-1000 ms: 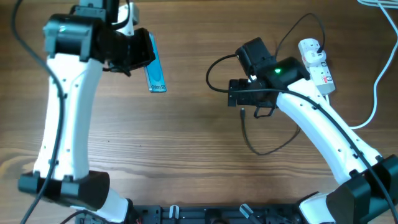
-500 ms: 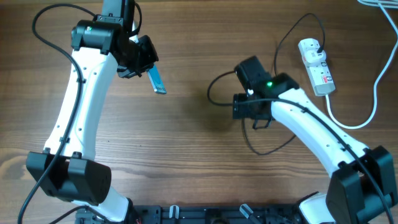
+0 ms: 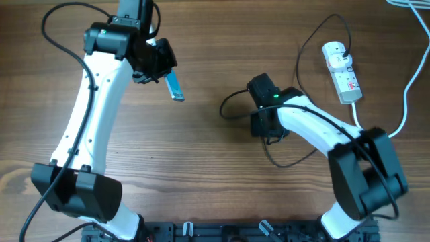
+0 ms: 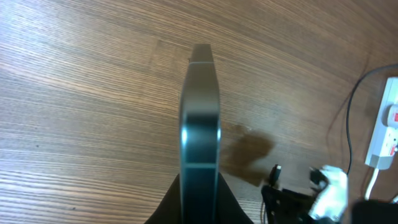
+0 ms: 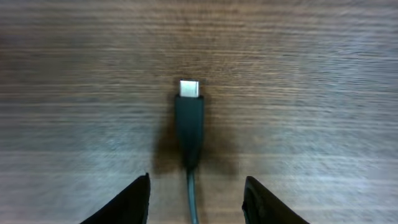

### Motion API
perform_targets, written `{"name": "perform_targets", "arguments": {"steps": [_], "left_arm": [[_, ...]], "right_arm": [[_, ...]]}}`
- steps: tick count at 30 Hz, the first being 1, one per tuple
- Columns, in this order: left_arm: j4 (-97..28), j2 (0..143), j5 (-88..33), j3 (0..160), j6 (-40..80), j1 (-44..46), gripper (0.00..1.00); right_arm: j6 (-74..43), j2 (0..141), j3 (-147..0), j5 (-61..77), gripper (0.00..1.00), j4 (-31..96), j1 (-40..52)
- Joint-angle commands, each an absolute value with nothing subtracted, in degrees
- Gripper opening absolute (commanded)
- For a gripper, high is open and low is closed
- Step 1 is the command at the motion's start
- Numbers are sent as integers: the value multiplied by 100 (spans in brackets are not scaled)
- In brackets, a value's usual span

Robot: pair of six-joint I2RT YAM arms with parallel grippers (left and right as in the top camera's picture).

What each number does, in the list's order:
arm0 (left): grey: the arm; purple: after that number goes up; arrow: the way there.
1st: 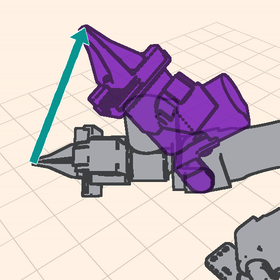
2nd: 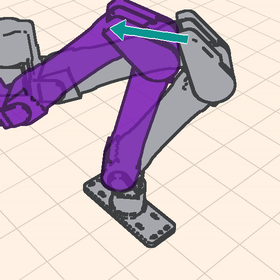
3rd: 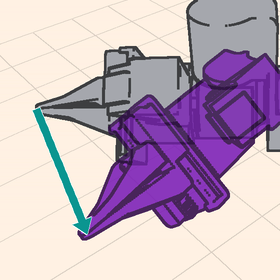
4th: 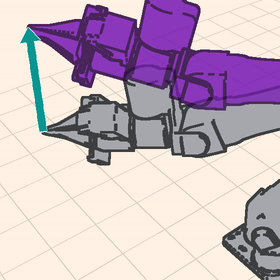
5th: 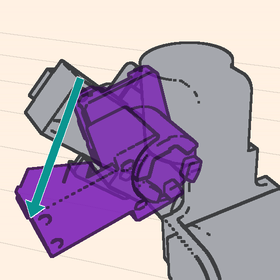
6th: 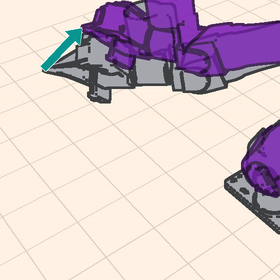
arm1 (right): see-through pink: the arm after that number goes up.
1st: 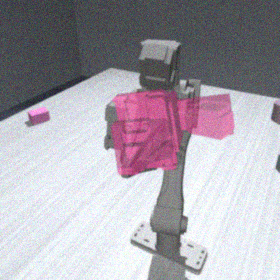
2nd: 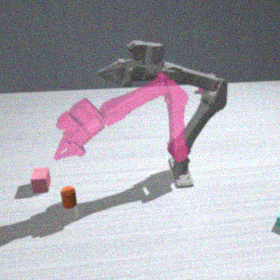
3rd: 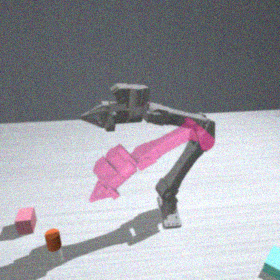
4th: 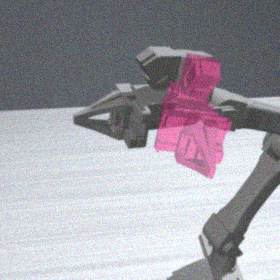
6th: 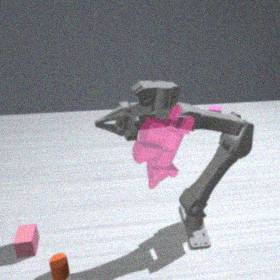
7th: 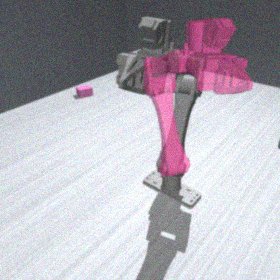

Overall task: Plug charger to phone and switch on socket
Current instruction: 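Release the phone from the right gripper and grasp the USB-C cable plug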

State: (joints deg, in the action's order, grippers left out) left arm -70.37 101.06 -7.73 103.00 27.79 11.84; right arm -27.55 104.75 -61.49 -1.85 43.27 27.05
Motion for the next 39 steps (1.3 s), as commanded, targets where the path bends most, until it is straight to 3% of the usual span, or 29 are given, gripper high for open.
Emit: {"name": "perform_targets", "arguments": {"steps": [1, 8, 12, 39], "left_arm": [[-6982, 10042, -738, 10300, 2762, 1227, 4], [-6982, 10042, -738, 10300, 2727, 1227, 4], [-6978, 10042, -738, 10300, 2727, 1227, 4], [-6956, 10042, -738, 10300, 2727, 1227, 4]], "right_arm": [[-2663, 10700, -6106, -97, 43, 4246, 2711], [-2399, 10704, -6106, -97, 33, 4088, 2711], [-2403, 10704, -6106, -95, 22, 4051, 2711], [-2375, 10707, -6106, -163, 13, 3918, 2711]]}}
